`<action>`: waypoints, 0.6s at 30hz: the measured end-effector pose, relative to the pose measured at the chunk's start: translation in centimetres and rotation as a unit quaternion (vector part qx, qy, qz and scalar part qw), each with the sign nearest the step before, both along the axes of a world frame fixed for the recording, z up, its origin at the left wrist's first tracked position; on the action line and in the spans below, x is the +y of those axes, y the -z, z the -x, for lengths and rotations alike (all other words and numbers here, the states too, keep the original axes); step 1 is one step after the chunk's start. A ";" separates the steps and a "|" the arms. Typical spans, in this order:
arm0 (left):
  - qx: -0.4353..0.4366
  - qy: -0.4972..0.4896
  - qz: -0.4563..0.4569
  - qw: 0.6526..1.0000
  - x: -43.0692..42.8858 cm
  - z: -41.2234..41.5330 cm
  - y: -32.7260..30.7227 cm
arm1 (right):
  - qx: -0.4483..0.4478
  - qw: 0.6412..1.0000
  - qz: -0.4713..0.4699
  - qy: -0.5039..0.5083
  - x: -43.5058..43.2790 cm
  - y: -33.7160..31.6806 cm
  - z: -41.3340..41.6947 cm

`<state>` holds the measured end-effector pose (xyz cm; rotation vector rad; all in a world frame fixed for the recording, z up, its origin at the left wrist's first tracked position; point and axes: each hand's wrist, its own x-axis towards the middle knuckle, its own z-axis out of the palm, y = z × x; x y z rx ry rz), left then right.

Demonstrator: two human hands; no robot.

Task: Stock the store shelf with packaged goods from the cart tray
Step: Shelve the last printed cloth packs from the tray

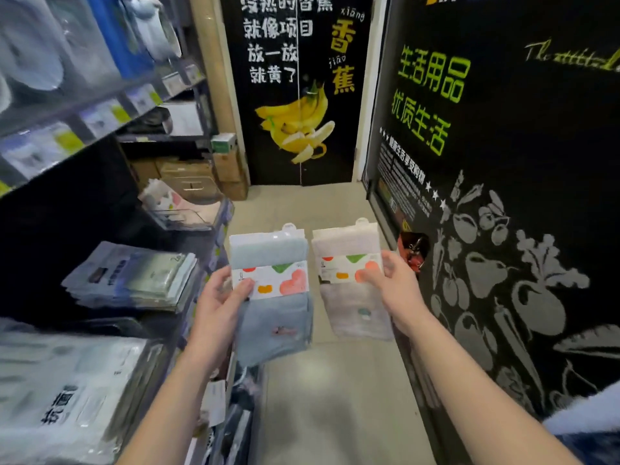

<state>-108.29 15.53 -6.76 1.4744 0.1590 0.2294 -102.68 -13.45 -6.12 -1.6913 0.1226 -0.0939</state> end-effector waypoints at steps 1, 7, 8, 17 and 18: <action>0.003 -0.010 0.002 1.000 -0.1 -1.7 0.0 | -0.002 1.000 -0.007 -0.008 0.1 0.0 -2.3; 0.015 -0.097 0.025 0.995 0.1 -11.8 2.3 | 0.016 0.995 -0.033 -0.092 2.7 2.1 -17.8; 0.021 -0.117 0.041 0.992 0.3 -13.4 2.6 | 0.016 0.993 -0.038 -0.111 3.2 2.3 -20.7; 0.048 -0.297 0.009 0.954 1.0 -24.7 0.4 | 0.063 0.949 -0.086 -0.297 10.8 1.3 -40.6; 0.049 -0.313 0.015 0.948 1.1 -25.4 0.0 | 0.068 0.942 -0.090 -0.315 11.8 0.9 -42.0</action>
